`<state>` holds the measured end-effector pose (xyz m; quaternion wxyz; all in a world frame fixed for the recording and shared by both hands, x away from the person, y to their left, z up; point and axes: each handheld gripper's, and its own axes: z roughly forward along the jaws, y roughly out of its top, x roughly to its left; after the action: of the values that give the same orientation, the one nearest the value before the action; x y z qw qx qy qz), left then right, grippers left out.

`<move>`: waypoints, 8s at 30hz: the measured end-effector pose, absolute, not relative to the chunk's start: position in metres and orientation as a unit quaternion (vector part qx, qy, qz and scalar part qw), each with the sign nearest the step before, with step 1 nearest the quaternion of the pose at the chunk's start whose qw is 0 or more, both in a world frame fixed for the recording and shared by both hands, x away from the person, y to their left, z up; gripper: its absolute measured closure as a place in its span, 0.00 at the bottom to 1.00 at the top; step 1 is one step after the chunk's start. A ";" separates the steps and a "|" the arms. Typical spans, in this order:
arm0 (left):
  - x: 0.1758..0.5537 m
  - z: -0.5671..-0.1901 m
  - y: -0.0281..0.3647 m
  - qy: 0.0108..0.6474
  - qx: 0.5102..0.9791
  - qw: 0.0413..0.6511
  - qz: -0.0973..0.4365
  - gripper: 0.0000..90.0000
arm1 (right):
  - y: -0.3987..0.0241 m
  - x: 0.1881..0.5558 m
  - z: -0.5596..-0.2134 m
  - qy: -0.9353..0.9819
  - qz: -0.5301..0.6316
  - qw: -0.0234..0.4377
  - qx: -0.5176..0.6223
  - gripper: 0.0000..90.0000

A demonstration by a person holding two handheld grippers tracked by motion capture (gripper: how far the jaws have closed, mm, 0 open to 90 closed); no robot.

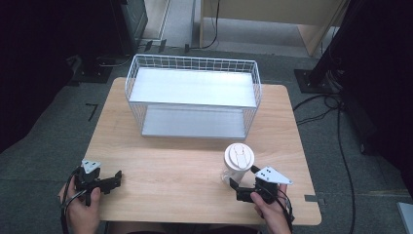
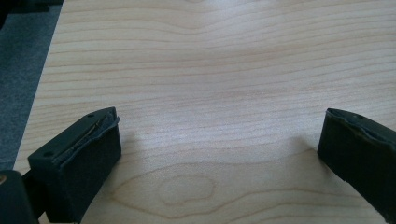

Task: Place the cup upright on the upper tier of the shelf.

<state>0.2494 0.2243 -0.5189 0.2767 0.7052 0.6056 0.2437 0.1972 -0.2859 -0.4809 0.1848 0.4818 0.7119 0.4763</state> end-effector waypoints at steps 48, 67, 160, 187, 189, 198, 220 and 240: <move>0.249 -0.519 0.224 0.601 0.709 0.278 0.243 0.00 | -0.233 0.206 -0.451 0.634 0.538 0.302 0.466 0.17; 0.250 -0.519 0.224 0.601 0.709 0.278 0.243 0.00 | -0.224 0.221 -0.407 0.611 0.561 0.333 0.449 0.17; 0.249 -0.519 0.224 0.600 0.710 0.278 0.242 0.00 | -0.176 0.413 -0.279 0.558 0.540 0.424 0.466 0.17; 0.249 -0.519 0.224 0.599 0.710 0.278 0.242 0.00 | -0.181 0.416 -0.283 0.562 0.550 0.382 0.487 0.00; 0.249 -0.519 0.224 0.600 0.710 0.278 0.242 0.00 | -0.182 0.413 -0.286 0.562 0.554 0.378 0.485 0.00; 0.249 -0.519 0.224 0.599 0.710 0.278 0.243 0.00 | -0.187 0.396 -0.305 0.563 0.551 0.386 0.480 0.00; 0.249 -0.519 0.224 0.599 0.711 0.277 0.242 0.00 | -0.212 0.348 -0.353 0.588 0.538 0.397 0.456 0.00; 0.249 -0.519 0.224 0.599 0.710 0.278 0.243 0.00 | -0.246 0.299 -0.394 0.607 0.519 0.396 0.453 0.00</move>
<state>0.2494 0.2237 -0.5188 0.2781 0.7103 0.5993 0.2428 0.2993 -0.2462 -0.3944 0.3956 0.4532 0.6069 0.5194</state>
